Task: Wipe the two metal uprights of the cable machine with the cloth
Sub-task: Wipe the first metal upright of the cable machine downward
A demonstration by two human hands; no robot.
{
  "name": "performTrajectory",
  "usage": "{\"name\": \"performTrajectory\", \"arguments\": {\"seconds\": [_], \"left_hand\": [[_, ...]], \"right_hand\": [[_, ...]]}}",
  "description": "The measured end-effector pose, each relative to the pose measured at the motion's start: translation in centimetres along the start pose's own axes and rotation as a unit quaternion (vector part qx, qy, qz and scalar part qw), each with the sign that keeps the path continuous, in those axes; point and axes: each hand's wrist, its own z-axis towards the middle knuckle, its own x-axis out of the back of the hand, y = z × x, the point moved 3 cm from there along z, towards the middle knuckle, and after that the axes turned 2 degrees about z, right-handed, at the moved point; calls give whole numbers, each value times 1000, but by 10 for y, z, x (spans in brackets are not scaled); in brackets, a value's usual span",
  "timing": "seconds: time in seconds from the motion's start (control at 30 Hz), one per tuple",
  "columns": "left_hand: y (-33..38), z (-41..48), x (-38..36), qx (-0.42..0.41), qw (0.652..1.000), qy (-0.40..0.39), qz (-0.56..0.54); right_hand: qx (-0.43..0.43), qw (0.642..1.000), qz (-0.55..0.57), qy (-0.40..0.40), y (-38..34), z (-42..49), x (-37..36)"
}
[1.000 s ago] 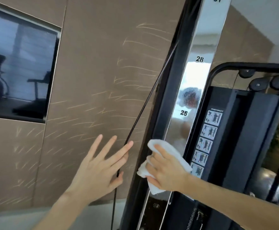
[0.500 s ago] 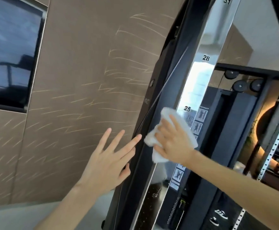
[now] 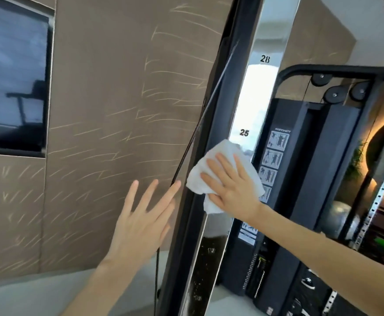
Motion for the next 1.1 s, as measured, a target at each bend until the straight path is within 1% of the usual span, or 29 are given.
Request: {"name": "performTrajectory", "arguments": {"seconds": [0.07,0.1,0.17,0.23,0.33,0.4,0.43,0.5,0.6,0.67,0.73,0.77,0.8,0.87,0.93,0.97,1.03,1.1], "left_hand": [[7,-6,4,14,1000,-1,13],[9,-7,5,19,1000,-4,19],[13,-7,6,26,999,-15,35],[17,-9,4,47,997,-32,46],[28,-11,0,96,993,-27,63],[40,-11,-4,108,991,-28,79],[46,-12,-6,106,990,-33,88],[57,-19,-12,105,988,-50,104],[67,-36,-20,111,982,-83,125],[69,-46,-18,112,980,-92,133],[71,-53,-13,113,980,-97,130],[72,-55,-10,114,980,-98,129],[74,-57,-7,115,980,-98,128],[77,-59,-2,117,979,-98,133],[80,-61,1,111,978,-100,143],[81,-62,2,105,978,-102,150],[86,-67,3,92,976,-110,163],[90,-72,3,82,976,-118,165]], "right_hand": [[82,996,-15,-18,-27,-35,-12],[113,993,-21,-14,-30,-45,-14],[139,990,-21,12,-15,-47,-13],[122,991,-6,52,14,-33,-6],[17,992,41,120,51,-9,7],[-36,985,82,148,46,-12,6],[-45,983,95,150,34,-20,1],[-24,986,102,127,-4,-47,-16],[35,991,85,101,-50,-83,-39],[73,990,73,99,-53,-90,-43],[108,985,71,112,-38,-82,-38],[104,982,79,133,-25,-73,-33],[78,981,90,153,-9,-61,-25],[0,977,101,188,19,-34,-13],[-62,973,114,190,23,-24,-8],[-75,972,122,187,13,-27,-11],[-59,975,137,167,-25,-50,-25],[9,986,116,116,-67,-83,-43]]}}
